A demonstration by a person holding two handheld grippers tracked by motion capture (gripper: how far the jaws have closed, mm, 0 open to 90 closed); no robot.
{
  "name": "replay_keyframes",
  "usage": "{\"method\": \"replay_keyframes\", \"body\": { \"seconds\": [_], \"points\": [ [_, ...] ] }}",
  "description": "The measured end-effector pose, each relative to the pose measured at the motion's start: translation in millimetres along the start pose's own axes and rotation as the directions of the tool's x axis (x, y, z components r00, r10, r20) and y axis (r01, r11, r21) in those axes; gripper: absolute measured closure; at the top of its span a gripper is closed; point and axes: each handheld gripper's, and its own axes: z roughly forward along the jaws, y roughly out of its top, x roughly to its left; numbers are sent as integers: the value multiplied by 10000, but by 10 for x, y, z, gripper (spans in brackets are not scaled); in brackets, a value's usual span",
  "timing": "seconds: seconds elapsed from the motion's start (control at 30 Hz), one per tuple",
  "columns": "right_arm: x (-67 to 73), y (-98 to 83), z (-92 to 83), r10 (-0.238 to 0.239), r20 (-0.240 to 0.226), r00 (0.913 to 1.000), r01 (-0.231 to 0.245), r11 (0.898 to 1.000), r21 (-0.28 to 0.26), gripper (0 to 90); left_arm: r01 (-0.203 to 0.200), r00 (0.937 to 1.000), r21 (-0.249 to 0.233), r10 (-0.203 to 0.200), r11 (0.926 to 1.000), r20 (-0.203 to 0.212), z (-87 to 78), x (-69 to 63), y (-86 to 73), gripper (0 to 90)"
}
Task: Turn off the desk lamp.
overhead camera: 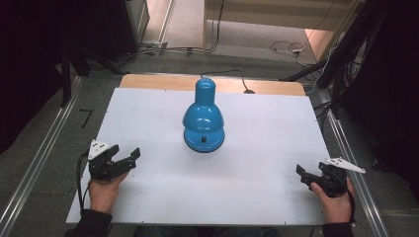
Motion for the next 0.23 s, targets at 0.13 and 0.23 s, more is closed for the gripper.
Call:
{"method": "replay_keyframes", "body": {
  "seconds": [0.13,0.23],
  "points": [
    [-23,-9,21,12,114,9999,-12,10000,45,104,101,9999,61,-101,9999,-1,-92,84,-54,211],
    [-50,-40,104,-54,362,9993,45,9997,251,98,498,9980,262,-507,9984,376,-132,179,-121,162]
  ]
}}
